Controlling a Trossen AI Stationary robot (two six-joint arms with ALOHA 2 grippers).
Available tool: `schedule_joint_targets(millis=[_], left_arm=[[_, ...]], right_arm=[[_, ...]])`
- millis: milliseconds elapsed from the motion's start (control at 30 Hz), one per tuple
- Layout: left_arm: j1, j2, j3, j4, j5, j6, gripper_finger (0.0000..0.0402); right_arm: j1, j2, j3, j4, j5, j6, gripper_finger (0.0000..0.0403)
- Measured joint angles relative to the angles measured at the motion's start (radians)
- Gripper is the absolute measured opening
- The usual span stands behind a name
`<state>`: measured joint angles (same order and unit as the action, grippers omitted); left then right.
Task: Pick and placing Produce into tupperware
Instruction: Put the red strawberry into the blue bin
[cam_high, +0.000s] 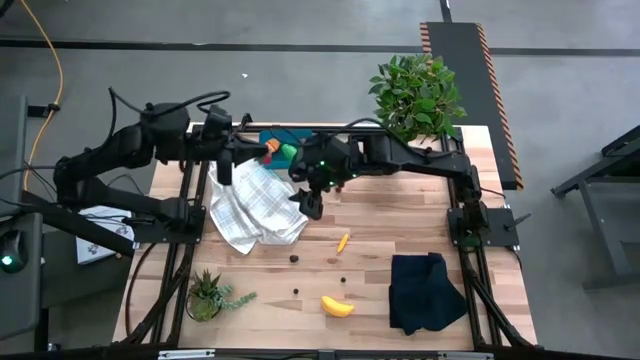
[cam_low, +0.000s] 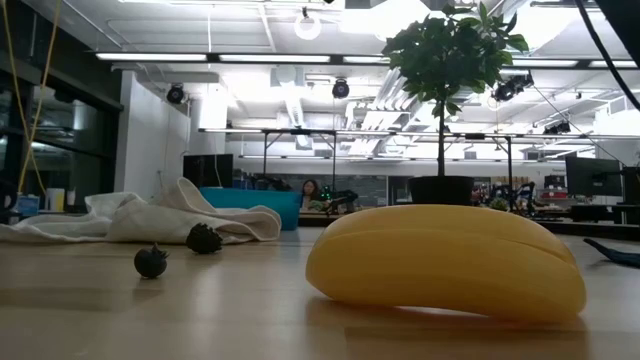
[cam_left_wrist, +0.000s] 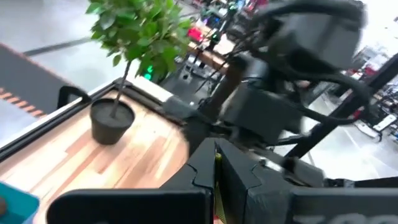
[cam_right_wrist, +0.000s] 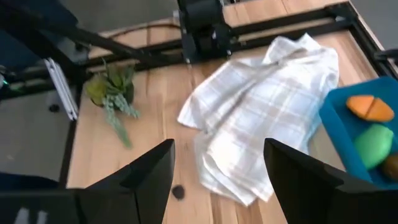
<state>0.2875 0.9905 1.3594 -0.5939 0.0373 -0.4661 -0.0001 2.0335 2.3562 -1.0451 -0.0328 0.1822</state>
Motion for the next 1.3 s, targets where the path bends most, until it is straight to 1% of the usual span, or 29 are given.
schedule_joint_targets(millis=[200, 333, 500, 767, 933, 1133, 1300], left_arm=[[0.124, 0.068, 0.000, -0.033, 0.077, 0.033, 0.0000], [0.188, 0.135, 0.000, -0.039, 0.096, 0.068, 0.0000], [0.276, 0.231, 0.000, -0.040, 0.152, 0.104, 0.0000], [0.394, 0.376, 0.000, -0.046, 0.149, 0.167, 0.0000], [0.449, 0.468, 0.000, -0.039, 0.134, 0.174, 0.0000], [0.495, 0.568, 0.000, -0.037, 0.117, 0.178, 0.0000], [0.513, 0.634, 0.000, -0.037, 0.069, 0.182, 0.0000]], right_arm=[[0.033, 0.000, 0.000, -0.082, 0.066, 0.019, 0.0239], [0.063, -0.009, 0.000, -0.116, 0.129, 0.027, 0.0239], [0.089, -0.045, 0.001, -0.179, 0.204, 0.070, 0.0239], [0.153, -0.125, 0.001, -0.312, 0.399, 0.183, 0.0239], [0.201, -0.160, 0.001, -0.370, 0.516, 0.265, 0.0239], [0.250, -0.176, 0.001, -0.454, 0.597, 0.376, 0.0239], [0.290, -0.182, 0.000, -0.528, 0.652, 0.472, 0.0239]])
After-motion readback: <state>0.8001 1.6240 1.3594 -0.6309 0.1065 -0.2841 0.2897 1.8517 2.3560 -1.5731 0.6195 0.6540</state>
